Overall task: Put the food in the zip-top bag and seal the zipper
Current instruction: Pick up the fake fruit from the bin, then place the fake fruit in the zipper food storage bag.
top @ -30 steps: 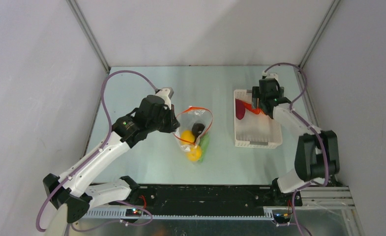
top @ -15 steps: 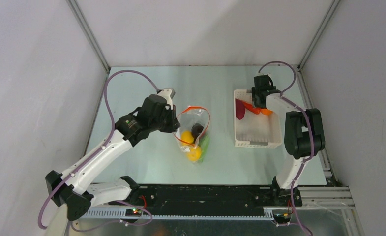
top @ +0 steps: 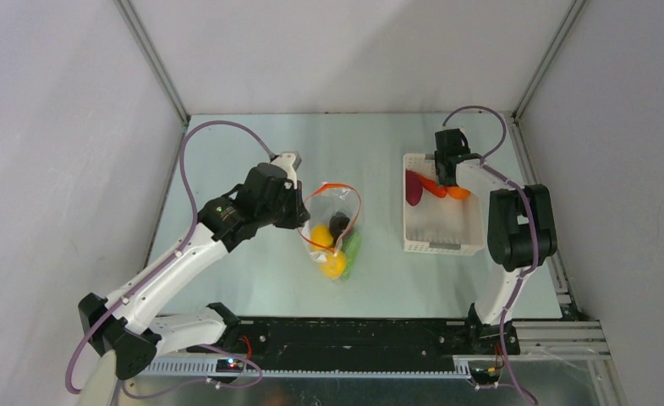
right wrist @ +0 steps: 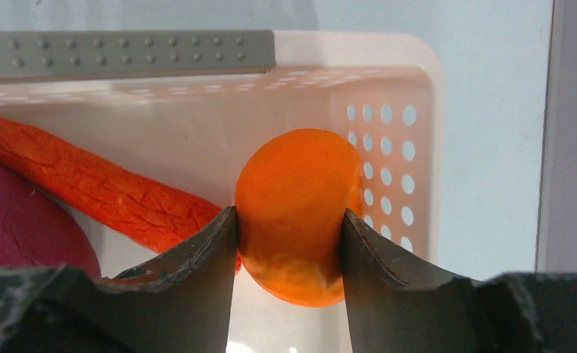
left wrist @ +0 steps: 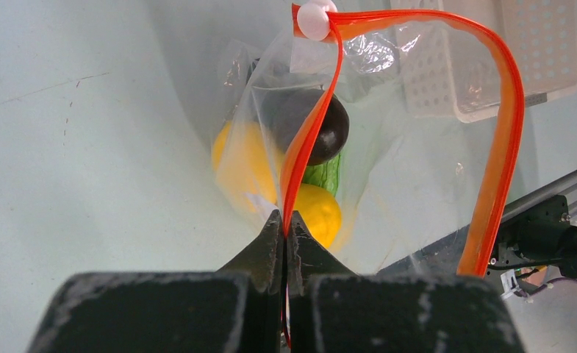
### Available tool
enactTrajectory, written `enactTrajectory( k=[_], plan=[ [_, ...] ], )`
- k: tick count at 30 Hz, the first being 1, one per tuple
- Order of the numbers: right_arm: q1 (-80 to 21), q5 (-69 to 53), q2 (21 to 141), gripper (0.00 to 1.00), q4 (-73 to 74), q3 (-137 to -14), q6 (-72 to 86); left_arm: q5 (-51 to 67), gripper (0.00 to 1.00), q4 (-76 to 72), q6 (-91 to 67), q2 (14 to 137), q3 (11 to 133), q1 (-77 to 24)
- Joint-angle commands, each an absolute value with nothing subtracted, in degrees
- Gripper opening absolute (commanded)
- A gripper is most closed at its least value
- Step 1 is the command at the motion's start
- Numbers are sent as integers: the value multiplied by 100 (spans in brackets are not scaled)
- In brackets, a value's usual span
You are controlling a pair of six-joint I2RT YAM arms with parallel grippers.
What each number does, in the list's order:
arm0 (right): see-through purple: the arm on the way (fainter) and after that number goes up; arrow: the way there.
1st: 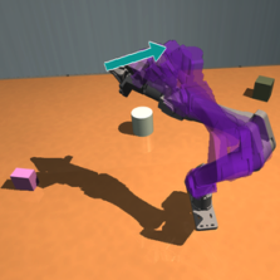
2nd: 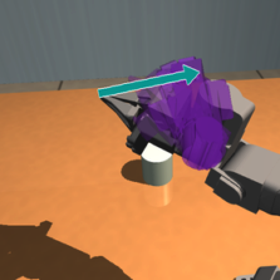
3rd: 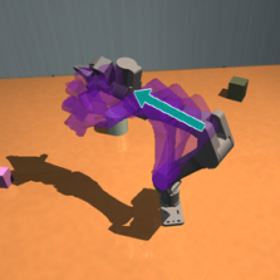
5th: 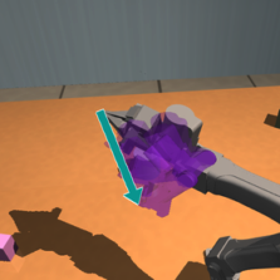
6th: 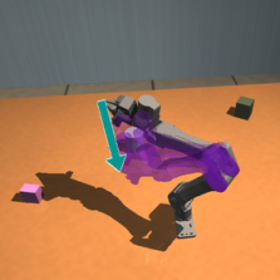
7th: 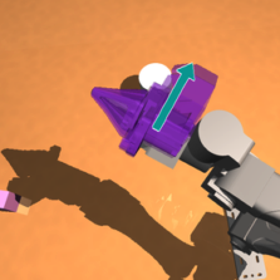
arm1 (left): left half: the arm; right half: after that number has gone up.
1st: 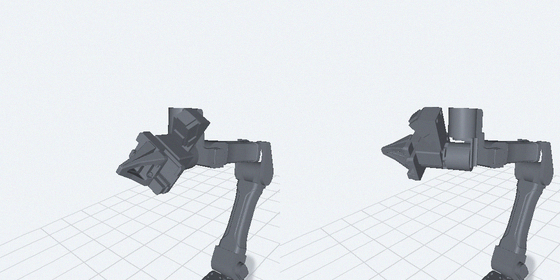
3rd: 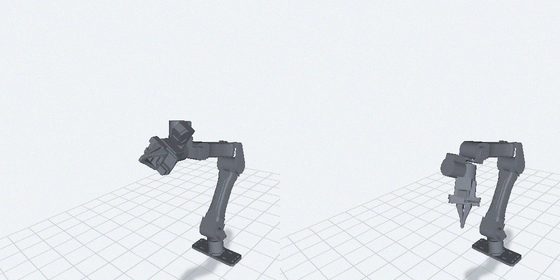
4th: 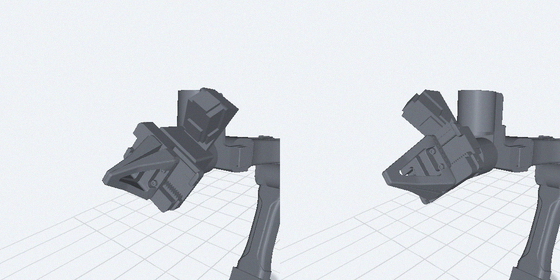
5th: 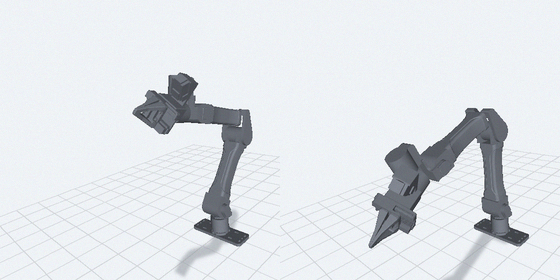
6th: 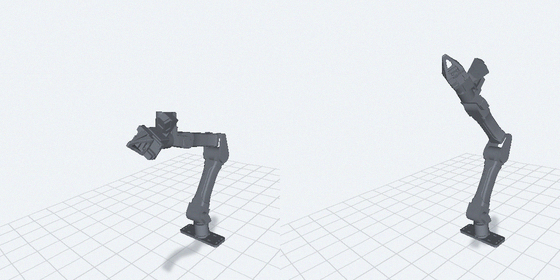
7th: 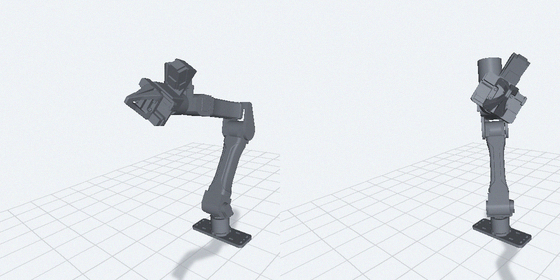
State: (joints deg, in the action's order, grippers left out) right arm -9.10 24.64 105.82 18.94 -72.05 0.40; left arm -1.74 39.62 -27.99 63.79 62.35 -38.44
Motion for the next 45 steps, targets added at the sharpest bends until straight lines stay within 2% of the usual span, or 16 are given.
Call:
enactTrajectory(
  k=[1, 10, 14, 16, 20, 24, 28, 32, 37, 45],
  plan=[
    [-965, 2495, 10011, 8, 2351, -7385, 227, -110, 0, 3920, -2712, 6330, 6390, -3825],
    [-1373, 2439, 8703, 6, 2587, -6988, 639, -84, 0, 3929, -2736, 6357, 6390, -3829],
    [-1575, 1926, 7685, 6, 2377, -6689, 796, -64, 0, 3924, -2743, 6348, 6388, -3827],
    [-1667, 1317, 7167, 6, 2066, -6461, 838, -71, 0, 3918, -2742, 6342, 6382, -3831],
    [-1753, -780, 6116, 6, 1053, -5855, 1140, -46, 0, 3907, -2740, 6341, 6387, -3825],
    [-1821, -2271, 5528, 6, -91, -5516, 1772, 35, 0, 3897, -2744, 6326, 6383, -3827],
    [-2149, -3043, 5366, 7, -643, -5493, 2218, 146, 0, 3865, -2742, 6300, 6368, -3826],
    [-3065, -3294, 5464, 7, -1441, -5442, 2572, 251, 0, 3837, -2760, 6288, 6348, -3824],
    [-3838, -3192, 5988, 7, -1998, -5476, 2683, 317, 0, 3830, -2776, 6289, 6342, -3828],
    [-4332, -2344, 6578, 7, -1598, -5485, 2594, 303, 0, 3810, -2771, 6200, 6329, -3831]
  ],
)
